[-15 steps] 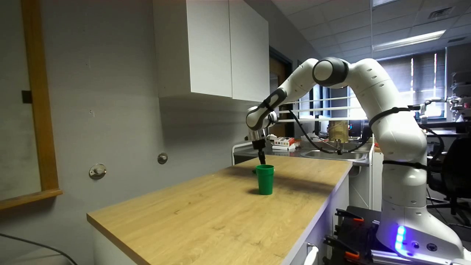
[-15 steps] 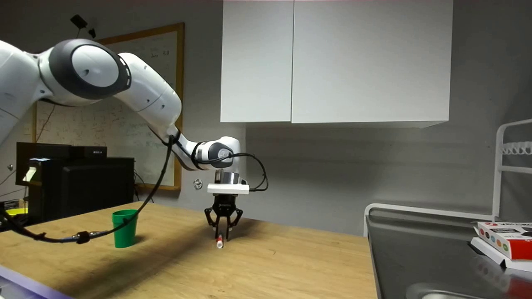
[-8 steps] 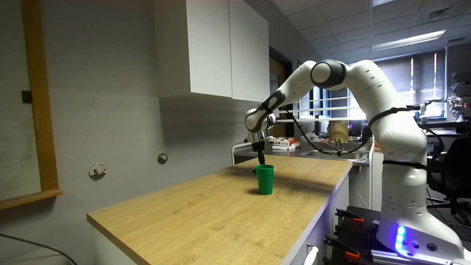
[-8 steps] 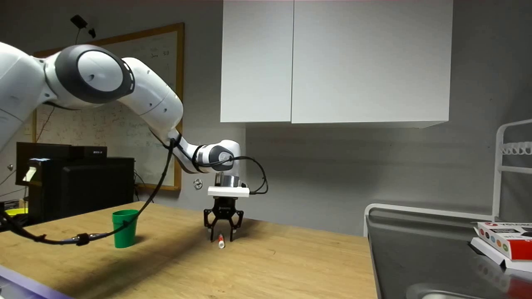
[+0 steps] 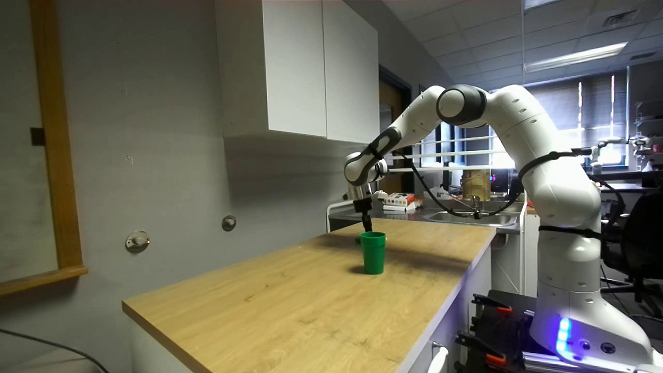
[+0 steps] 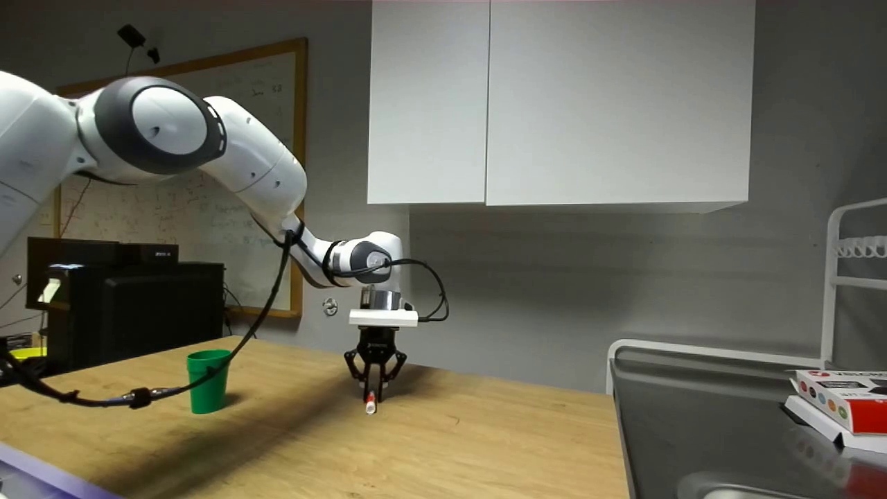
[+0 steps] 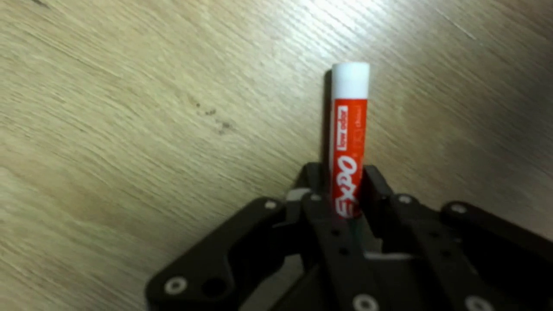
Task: Put the marker in the cup
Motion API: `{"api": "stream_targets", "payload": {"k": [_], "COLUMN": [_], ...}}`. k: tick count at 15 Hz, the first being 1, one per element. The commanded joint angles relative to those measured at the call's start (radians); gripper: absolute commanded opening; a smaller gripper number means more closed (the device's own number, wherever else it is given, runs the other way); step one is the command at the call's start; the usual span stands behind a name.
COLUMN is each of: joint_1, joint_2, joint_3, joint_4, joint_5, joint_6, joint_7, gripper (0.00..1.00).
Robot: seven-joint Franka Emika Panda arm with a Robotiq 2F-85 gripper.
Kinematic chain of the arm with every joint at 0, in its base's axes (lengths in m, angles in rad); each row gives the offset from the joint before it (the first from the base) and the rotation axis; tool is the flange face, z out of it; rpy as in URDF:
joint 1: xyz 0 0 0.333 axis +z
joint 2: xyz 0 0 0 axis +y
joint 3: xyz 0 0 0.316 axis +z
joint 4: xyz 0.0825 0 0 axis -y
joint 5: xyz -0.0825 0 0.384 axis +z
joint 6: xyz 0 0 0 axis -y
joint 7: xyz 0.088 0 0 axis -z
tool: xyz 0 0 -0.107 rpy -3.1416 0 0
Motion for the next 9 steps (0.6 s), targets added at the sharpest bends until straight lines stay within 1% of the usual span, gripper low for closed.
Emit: {"api": "stream_targets", "payload": {"k": [1,3,4,7,9], "joint_1": [-0.011,-0.008,-0.006,0.022,0.037], "joint_2": [0.018,0.011,0.003,-0.065,-0.140], "joint_3": [0.016,0.015,0.015,0.001,-0.001], "joint_4": [0.024,0.018,0.009,-0.064,-0.136], "joint_5": [-0.017,-0.019,-0.021,-0.059,-0.090], "joint_6": [-0.017,-0.015,-0.012,0.023,0.058], "joint_7": [0.012,0.019,0.025,0.123,0.203], "gripper": [0.02,0.06,0.06,0.06,0.06]}}
